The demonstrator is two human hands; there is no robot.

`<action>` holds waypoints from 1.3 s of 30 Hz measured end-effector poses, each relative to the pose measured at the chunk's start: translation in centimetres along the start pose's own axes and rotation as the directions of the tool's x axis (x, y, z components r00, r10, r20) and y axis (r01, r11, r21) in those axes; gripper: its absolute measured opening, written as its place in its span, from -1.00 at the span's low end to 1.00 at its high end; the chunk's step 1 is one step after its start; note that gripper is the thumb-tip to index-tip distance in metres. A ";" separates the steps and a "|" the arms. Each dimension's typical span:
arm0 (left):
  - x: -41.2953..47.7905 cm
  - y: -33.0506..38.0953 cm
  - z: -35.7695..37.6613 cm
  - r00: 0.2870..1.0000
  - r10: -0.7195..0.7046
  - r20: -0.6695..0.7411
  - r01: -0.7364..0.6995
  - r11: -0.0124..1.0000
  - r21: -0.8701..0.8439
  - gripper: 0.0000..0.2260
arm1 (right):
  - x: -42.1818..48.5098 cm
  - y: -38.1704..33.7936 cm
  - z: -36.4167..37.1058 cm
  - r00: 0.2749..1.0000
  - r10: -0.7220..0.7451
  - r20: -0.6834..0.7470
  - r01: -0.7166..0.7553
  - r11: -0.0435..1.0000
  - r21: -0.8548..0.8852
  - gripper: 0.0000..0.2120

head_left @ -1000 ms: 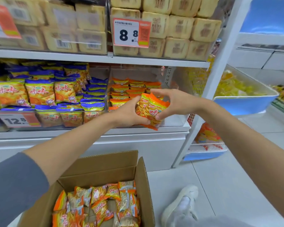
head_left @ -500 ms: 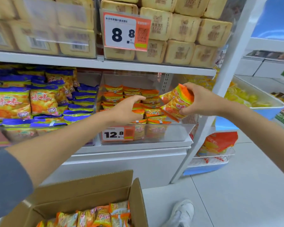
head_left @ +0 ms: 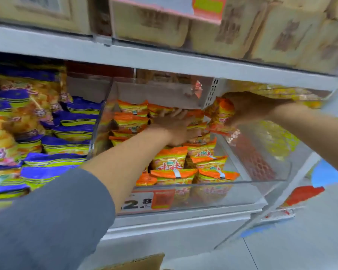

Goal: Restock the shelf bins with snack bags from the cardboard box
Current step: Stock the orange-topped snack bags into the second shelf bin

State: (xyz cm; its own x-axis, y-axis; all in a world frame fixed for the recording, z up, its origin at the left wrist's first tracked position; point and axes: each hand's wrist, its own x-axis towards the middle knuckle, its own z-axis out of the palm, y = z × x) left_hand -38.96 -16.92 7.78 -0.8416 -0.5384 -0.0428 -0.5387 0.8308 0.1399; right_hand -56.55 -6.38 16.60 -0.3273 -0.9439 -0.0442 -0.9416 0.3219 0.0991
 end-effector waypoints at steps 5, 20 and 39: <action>0.1 0.0 0.0 0.999 -0.051 0.017 0.051 0.999 0.000 -0.38 | 3.9 -0.6 0.6 0.986 -0.033 0.165 0.052 0.992 -0.111 -0.42; -0.2 0.0 -0.1 0.998 -0.059 0.006 0.059 0.998 -0.009 -0.34 | 4.4 -0.8 4.6 0.996 -0.007 0.094 -0.004 0.994 0.111 -0.16; 0.0 -0.1 -0.1 0.998 -0.058 0.015 0.058 0.998 0.003 -0.34 | 4.1 -0.9 5.2 0.999 -0.039 -0.019 0.041 0.990 0.132 -0.18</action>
State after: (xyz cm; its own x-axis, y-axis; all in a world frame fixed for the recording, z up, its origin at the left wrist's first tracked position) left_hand -38.94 -17.02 7.87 -0.8097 -0.5832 -0.0657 -0.5863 0.7988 0.1344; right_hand -57.41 -10.12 11.19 -0.2892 -0.9568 -0.0289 -0.9564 0.2901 -0.0345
